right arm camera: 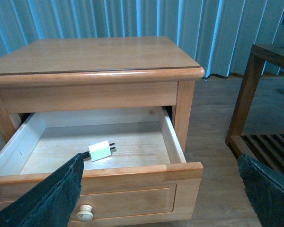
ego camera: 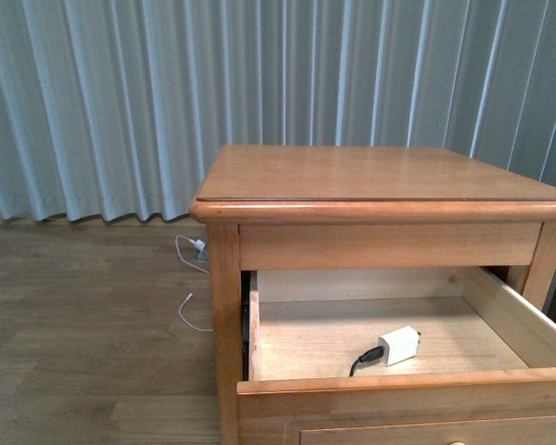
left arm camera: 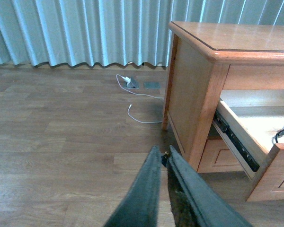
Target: Put charger into drawer
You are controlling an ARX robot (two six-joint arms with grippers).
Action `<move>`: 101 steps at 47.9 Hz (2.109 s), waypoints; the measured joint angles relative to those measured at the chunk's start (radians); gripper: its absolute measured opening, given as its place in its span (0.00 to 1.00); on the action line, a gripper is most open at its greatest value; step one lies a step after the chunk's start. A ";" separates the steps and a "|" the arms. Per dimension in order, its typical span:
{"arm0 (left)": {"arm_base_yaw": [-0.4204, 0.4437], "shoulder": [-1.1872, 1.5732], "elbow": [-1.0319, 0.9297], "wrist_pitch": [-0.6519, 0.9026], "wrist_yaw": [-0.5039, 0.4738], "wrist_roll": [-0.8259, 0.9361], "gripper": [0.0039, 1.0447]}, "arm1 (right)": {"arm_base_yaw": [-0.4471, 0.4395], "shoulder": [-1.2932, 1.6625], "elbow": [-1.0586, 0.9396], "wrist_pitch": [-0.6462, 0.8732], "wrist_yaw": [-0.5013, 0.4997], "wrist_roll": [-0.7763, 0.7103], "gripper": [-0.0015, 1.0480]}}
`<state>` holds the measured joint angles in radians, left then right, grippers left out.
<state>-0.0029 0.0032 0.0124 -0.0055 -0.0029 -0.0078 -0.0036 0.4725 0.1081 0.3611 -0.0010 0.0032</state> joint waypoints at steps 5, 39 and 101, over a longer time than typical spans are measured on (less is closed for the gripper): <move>0.000 0.000 0.000 0.000 0.000 0.000 0.30 | 0.000 0.000 0.000 0.000 0.000 0.000 0.92; 0.000 0.000 0.000 0.000 0.000 0.002 0.95 | 0.060 0.801 0.304 -0.094 -0.072 -0.126 0.92; 0.000 0.000 0.000 0.000 0.000 0.002 0.95 | 0.196 1.666 1.086 0.092 0.114 0.087 0.92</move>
<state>-0.0029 0.0032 0.0124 -0.0055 -0.0029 -0.0059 0.1925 2.1384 1.1938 0.4530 0.1131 0.0898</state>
